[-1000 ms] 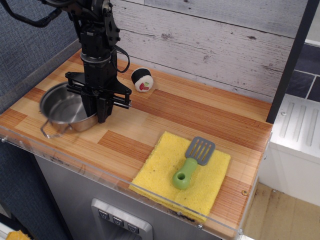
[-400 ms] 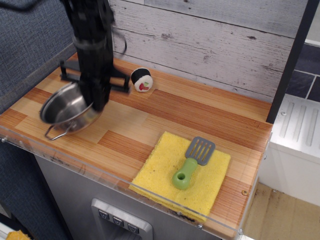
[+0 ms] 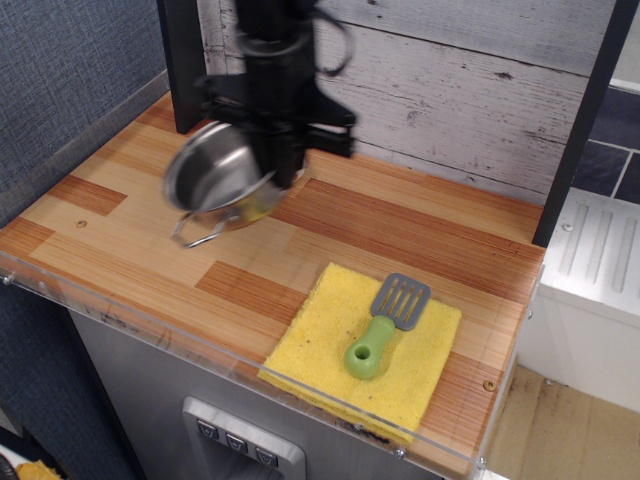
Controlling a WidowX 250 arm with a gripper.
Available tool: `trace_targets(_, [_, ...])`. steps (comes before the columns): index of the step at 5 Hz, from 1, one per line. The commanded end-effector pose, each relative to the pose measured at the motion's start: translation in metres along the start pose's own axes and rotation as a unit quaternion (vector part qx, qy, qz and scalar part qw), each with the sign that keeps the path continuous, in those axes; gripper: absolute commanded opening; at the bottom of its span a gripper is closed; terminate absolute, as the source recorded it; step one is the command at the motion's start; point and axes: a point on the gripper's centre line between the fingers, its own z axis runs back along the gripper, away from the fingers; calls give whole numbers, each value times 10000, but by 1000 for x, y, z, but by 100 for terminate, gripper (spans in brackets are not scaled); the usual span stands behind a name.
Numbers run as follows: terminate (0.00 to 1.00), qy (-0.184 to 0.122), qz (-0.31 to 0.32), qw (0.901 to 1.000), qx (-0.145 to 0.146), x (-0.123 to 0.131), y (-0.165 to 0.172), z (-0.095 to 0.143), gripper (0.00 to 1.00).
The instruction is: Place the pot above the yellow tile
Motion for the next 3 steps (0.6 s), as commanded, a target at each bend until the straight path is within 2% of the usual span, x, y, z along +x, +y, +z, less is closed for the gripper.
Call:
trace_targets(1, [0, -65, -1673, 9813, -948, 43, -107, -21, 0])
trace_targets(2, [0, 81, -2049, 9724, -1115, 53, -133, -34, 0])
trace_targets(3, [0, 217, -2032, 9731, -1060, 53, -131, -43, 0])
